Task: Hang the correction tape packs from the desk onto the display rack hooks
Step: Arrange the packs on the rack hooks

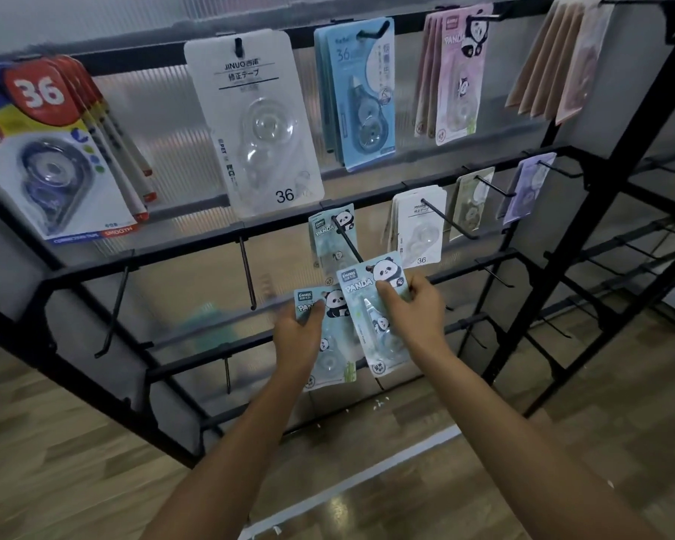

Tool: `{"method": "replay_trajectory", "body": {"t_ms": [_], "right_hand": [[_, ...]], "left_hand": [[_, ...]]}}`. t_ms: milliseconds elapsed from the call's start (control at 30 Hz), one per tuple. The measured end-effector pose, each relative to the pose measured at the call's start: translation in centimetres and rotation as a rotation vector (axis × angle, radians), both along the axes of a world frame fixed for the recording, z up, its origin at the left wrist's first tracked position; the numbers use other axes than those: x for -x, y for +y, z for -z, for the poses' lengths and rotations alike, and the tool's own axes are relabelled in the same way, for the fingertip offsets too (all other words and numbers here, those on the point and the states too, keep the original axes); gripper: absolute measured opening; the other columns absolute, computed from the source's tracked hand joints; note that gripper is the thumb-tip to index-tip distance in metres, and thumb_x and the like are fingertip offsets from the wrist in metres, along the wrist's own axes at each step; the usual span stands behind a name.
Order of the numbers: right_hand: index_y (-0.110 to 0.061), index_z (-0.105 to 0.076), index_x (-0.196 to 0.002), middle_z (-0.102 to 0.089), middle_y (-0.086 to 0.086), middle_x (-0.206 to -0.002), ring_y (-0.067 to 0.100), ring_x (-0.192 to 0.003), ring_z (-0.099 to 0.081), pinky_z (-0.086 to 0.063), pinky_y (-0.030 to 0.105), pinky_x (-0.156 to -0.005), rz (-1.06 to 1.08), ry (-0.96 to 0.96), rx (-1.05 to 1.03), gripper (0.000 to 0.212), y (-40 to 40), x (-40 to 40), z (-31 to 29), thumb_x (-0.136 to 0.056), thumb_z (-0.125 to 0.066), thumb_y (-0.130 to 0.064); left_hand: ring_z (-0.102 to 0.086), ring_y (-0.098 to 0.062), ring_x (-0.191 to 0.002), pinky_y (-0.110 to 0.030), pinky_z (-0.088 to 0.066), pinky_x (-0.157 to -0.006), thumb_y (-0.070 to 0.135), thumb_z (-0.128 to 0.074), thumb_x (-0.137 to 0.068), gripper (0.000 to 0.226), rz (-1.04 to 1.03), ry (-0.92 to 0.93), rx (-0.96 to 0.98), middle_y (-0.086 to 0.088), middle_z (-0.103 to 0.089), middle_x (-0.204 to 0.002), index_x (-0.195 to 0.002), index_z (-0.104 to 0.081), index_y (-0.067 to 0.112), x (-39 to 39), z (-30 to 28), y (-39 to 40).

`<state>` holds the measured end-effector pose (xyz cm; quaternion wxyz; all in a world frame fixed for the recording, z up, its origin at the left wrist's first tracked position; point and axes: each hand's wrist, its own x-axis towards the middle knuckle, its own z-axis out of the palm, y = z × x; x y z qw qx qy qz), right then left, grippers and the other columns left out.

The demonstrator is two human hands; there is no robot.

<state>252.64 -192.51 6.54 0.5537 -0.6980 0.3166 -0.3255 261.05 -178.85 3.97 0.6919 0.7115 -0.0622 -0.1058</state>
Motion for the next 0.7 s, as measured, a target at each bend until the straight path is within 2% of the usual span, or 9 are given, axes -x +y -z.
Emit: {"method": "replay_trajectory", "body": {"t_ms": [67, 133, 233, 333, 400, 500, 567, 633, 700], "right_hand": [[-0.02, -0.054, -0.067, -0.056, -0.01, -0.06, -0.005, -0.049, -0.049, -0.039, 0.011, -0.048, 0.001, -0.009, -0.012, 0.023, -0.1, 0.1, 0.3, -0.08, -0.071, -0.029], [-0.02, -0.055, -0.068, -0.059, -0.011, -0.059, -0.008, -0.048, -0.05, -0.037, 0.007, -0.045, 0.002, -0.022, -0.043, 0.022, -0.4, 0.1, 0.6, -0.08, -0.072, -0.026], [-0.02, -0.055, -0.065, -0.058, -0.014, -0.054, -0.006, -0.048, -0.051, -0.039, 0.009, -0.046, -0.005, -0.036, -0.077, 0.023, -0.9, -0.5, 1.0, -0.08, -0.073, -0.023], [-0.009, -0.055, -0.069, -0.057, -0.002, -0.062, 0.004, -0.055, -0.049, -0.043, 0.02, -0.053, -0.043, 0.016, -0.061, 0.028, -1.3, -1.5, 1.4, -0.081, -0.072, -0.028], [-0.012, -0.044, -0.062, -0.044, -0.003, -0.057, -0.001, -0.047, -0.039, -0.033, 0.013, -0.046, -0.065, 0.04, -0.005, 0.038, -1.5, -2.5, 1.4, -0.084, -0.07, -0.03], [-0.02, -0.033, -0.061, -0.034, -0.006, -0.055, 0.002, -0.047, -0.03, -0.03, 0.013, -0.042, -0.103, 0.078, 0.068, 0.044, -2.2, -4.7, 0.9, -0.087, -0.067, -0.032], [-0.016, -0.041, -0.065, -0.039, -0.004, -0.059, 0.006, -0.052, -0.034, -0.029, 0.013, -0.046, -0.122, 0.116, 0.104, 0.037, -3.1, -6.6, 0.6, -0.088, -0.065, -0.034], [-0.013, -0.053, -0.076, -0.049, -0.003, -0.067, 0.008, -0.06, -0.042, -0.03, 0.021, -0.052, -0.162, 0.169, 0.132, 0.029, -3.9, -8.8, 0.2, -0.09, -0.061, -0.037], [-0.018, -0.047, -0.068, -0.045, -0.006, -0.065, 0.011, -0.065, -0.044, -0.026, 0.02, -0.05, -0.186, 0.217, 0.135, 0.034, -4.5, -11.0, -0.1, -0.092, -0.058, -0.038]], "left_hand": [[-0.069, -0.025, -0.088, -0.04, -0.059, -0.073, 0.021, -0.063, -0.092, 0.012, 0.016, -0.007, -0.01, -0.009, -0.07, -0.101, -0.104, -0.063, 0.019, -0.1, 0.3, -0.5], [-0.07, -0.022, -0.084, -0.032, -0.058, -0.064, 0.022, -0.062, -0.092, 0.015, 0.016, -0.006, -0.013, -0.008, -0.07, -0.1, -0.106, -0.063, 0.016, -0.2, 0.6, -0.8], [-0.069, -0.009, -0.072, -0.018, -0.052, -0.052, 0.022, -0.063, -0.091, 0.009, 0.007, -0.019, -0.003, -0.001, -0.069, -0.093, -0.1, -0.063, 0.02, -0.5, 0.7, -1.3], [-0.066, 0.004, -0.064, -0.012, -0.048, -0.046, 0.019, -0.064, -0.091, 0.007, -0.037, -0.049, 0.012, 0.01, -0.066, -0.082, -0.089, -0.063, 0.026, -0.9, 0.6, -1.7], [-0.066, 0.002, -0.061, -0.015, -0.048, -0.045, 0.019, -0.063, -0.092, 0.002, -0.06, -0.083, -0.002, 0.007, -0.066, -0.08, -0.09, -0.064, 0.02, -1.2, 0.7, -1.7], [-0.063, -0.01, -0.063, -0.029, -0.052, -0.049, 0.028, -0.063, -0.091, 0.013, -0.155, -0.171, -0.099, 0.004, -0.064, -0.074, -0.088, -0.063, 0.015, -1.7, 1.0, -1.2], [-0.063, -0.018, -0.067, -0.037, -0.056, -0.056, 0.036, -0.064, -0.089, 0.02, -0.242, -0.193, -0.154, 0.002, -0.064, -0.073, -0.082, -0.06, 0.018, -2.0, 1.0, -0.6], [-0.066, -0.022, -0.071, -0.039, -0.057, -0.058, 0.044, -0.063, -0.086, 0.026, -0.235, -0.231, -0.172, 0.0, -0.065, -0.076, -0.082, -0.06, 0.018, -2.0, 0.8, -0.2], [-0.068, -0.022, -0.076, -0.038, -0.058, -0.06, 0.047, -0.062, -0.081, 0.027, -0.158, -0.251, -0.13, 0.001, -0.067, -0.081, -0.086, -0.062, 0.021, -1.8, 0.1, -0.2]]}}
